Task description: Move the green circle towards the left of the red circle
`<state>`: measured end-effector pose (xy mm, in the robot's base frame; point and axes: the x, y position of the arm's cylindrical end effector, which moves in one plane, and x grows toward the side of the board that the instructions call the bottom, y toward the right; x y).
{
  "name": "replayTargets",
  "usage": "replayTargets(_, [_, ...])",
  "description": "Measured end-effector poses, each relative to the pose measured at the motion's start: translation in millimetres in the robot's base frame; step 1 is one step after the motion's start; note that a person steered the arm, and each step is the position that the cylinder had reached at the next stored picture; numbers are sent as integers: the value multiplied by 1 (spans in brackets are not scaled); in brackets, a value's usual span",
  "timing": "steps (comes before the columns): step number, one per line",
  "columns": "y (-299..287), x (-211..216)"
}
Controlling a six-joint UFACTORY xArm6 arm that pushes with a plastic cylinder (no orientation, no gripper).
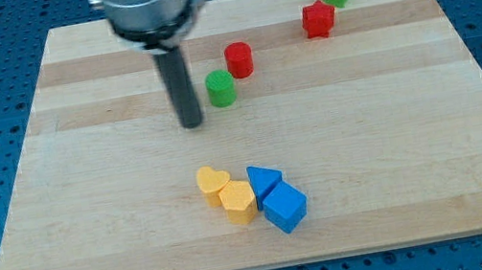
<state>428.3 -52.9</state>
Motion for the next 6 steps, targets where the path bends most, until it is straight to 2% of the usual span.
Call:
replayTargets(2, [22, -71])
replayTargets(3, [24, -72])
replayTargets(4, [-32, -73])
replayTargets(5, [-14, -89])
replayTargets(6, [64, -98])
